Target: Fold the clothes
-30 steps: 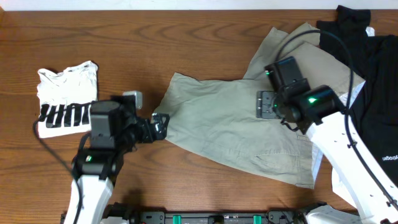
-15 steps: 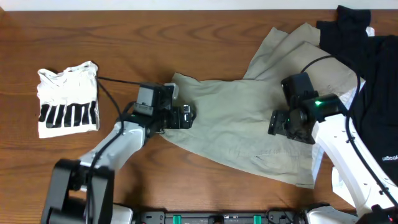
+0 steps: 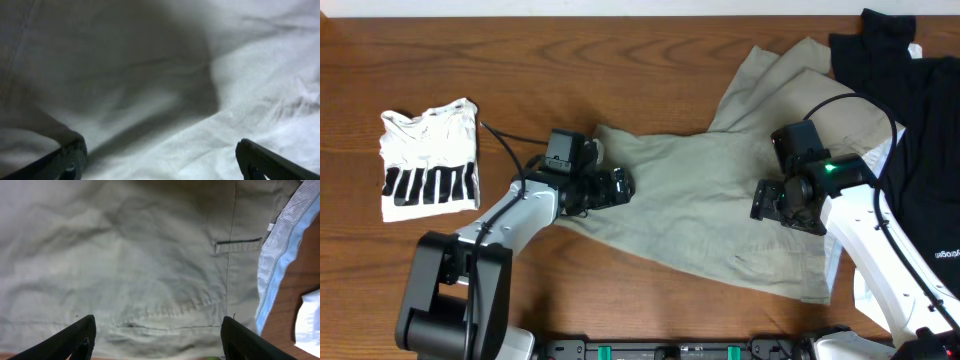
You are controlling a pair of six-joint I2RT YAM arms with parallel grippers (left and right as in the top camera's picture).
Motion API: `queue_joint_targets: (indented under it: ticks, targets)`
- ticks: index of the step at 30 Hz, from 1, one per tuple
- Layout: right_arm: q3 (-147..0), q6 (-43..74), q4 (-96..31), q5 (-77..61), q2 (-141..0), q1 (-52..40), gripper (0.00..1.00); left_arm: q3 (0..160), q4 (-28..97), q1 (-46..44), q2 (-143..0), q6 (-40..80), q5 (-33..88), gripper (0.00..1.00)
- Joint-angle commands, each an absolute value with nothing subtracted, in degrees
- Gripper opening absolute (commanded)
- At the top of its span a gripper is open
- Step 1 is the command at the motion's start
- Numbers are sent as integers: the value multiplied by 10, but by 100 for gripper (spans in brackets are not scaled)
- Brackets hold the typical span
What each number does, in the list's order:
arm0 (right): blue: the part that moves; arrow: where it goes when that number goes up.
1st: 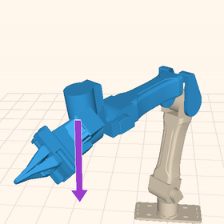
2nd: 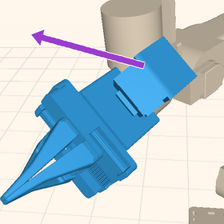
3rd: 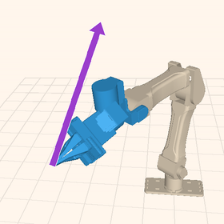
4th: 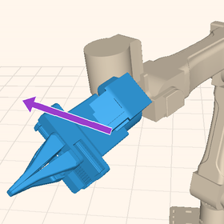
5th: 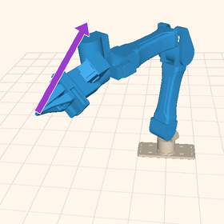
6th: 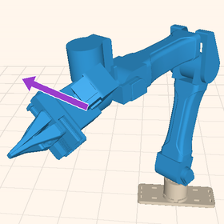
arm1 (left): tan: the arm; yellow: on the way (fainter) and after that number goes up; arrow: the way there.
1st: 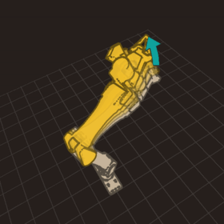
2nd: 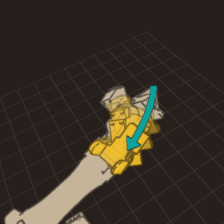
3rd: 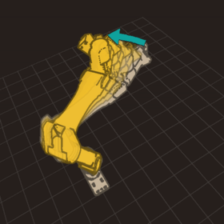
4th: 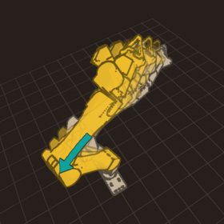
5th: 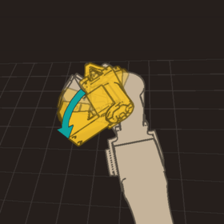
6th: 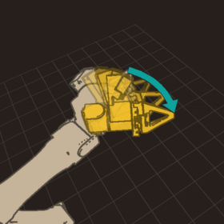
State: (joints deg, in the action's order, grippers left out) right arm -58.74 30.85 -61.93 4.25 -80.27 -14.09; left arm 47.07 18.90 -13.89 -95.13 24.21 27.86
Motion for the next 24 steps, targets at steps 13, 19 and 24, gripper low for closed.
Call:
queue_joint_targets:
  ticks: [13, 19, 24]
  targets:
    - [-586, 312, -611, 45, -806, -138, 80, 433, 385, 98, -985, 303, 210, 98]
    - [-586, 312, -606, 47, -806, -133, 81, 433, 442, 136, -985, 236, 235, 98]
    - [-586, 313, -595, 51, -806, -114, 82, 433, 449, 135, -982, 190, 286, 98]
